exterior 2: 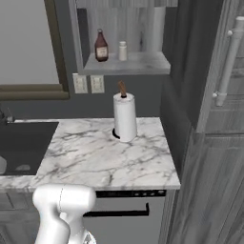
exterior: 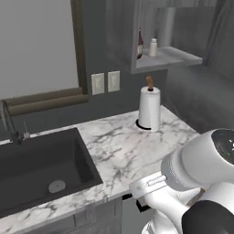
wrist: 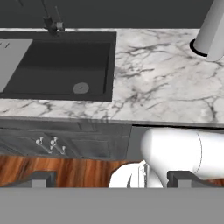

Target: Collect the turmeric, ketchup, and shaker from the cabinet and place them next to the stove.

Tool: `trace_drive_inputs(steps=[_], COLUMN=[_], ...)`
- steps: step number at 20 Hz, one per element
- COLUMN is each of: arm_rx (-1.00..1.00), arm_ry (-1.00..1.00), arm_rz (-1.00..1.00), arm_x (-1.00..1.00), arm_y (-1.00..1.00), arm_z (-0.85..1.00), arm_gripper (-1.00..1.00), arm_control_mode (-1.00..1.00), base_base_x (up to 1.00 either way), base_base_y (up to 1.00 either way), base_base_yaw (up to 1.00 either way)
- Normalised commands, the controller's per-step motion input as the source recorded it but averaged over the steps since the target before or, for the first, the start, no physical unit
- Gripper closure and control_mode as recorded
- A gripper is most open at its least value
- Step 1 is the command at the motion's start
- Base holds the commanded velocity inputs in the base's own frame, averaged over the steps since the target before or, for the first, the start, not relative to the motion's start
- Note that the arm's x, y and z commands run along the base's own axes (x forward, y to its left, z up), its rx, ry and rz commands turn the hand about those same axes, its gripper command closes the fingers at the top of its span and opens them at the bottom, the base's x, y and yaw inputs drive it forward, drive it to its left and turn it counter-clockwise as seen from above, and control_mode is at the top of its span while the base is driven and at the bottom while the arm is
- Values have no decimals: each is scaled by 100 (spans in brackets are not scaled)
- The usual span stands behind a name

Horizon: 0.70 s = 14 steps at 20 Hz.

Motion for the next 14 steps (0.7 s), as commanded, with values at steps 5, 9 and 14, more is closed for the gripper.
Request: trace_drive_inputs(steps=[5,9,14], arm_rx=[0,0,0], arm_ry=[0,0,0], arm_rz=[0,0,0], arm_x=[0,0,0], arm_y=[0,0,0], arm_z=[0,0,0], arm_gripper=[-100,-100,-100], arm_control_mode=[100,100,100], base_base_x=[33,43,51], base_base_y=[-46,-44,-43], base_base_yaw=[35,32,24])
